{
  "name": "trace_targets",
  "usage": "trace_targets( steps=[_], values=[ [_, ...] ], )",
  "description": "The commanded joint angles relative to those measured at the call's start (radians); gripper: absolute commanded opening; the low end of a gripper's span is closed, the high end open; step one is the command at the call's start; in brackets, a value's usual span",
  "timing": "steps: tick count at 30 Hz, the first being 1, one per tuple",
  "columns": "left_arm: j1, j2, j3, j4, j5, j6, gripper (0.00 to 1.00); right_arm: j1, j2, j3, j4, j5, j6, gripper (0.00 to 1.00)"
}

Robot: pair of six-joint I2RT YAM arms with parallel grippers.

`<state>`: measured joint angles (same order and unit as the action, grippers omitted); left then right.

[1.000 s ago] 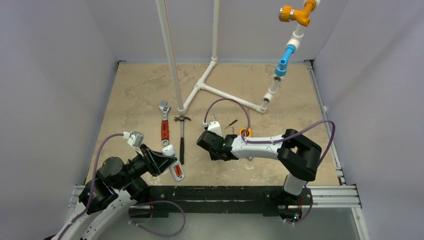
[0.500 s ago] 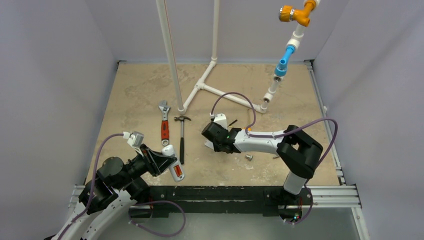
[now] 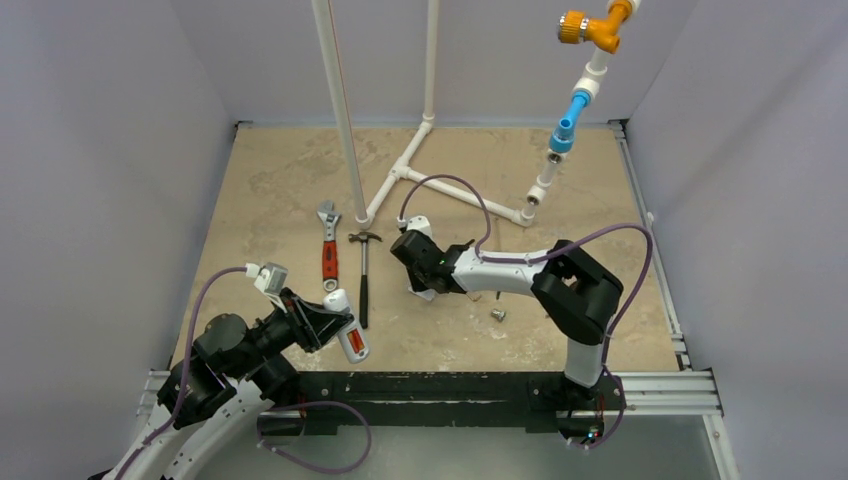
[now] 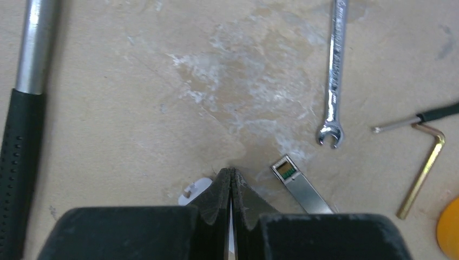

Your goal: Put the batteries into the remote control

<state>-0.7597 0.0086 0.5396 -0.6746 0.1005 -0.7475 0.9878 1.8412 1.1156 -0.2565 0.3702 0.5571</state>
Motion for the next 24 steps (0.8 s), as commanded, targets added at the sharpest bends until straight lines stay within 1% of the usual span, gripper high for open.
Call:
trace_targets(
  steps=[1, 7, 13, 18, 24],
  values=[
    [-0.003, -0.022, 0.031, 0.043, -0.002, 0.01, 0.0, 0.001, 0.045, 0.029, 0.001, -0.121, -0.082, 0.0],
    [-0.003, -0.033, 0.03, 0.036, -0.007, 0.007, 0.0, 0.005, 0.035, 0.003, -0.002, -0.182, -0.087, 0.0],
    [-0.003, -0.029, 0.028, 0.039, -0.006, 0.007, 0.0, 0.054, 0.042, -0.018, -0.007, -0.221, -0.093, 0.0],
    [-0.003, -0.028, 0.03, 0.039, -0.003, 0.007, 0.0, 0.093, 0.042, -0.017, -0.08, -0.177, -0.078, 0.0],
    [-0.004, -0.026, 0.019, 0.05, -0.003, -0.001, 0.0, 0.103, -0.035, -0.117, -0.118, -0.113, 0.028, 0.0]
  ],
)
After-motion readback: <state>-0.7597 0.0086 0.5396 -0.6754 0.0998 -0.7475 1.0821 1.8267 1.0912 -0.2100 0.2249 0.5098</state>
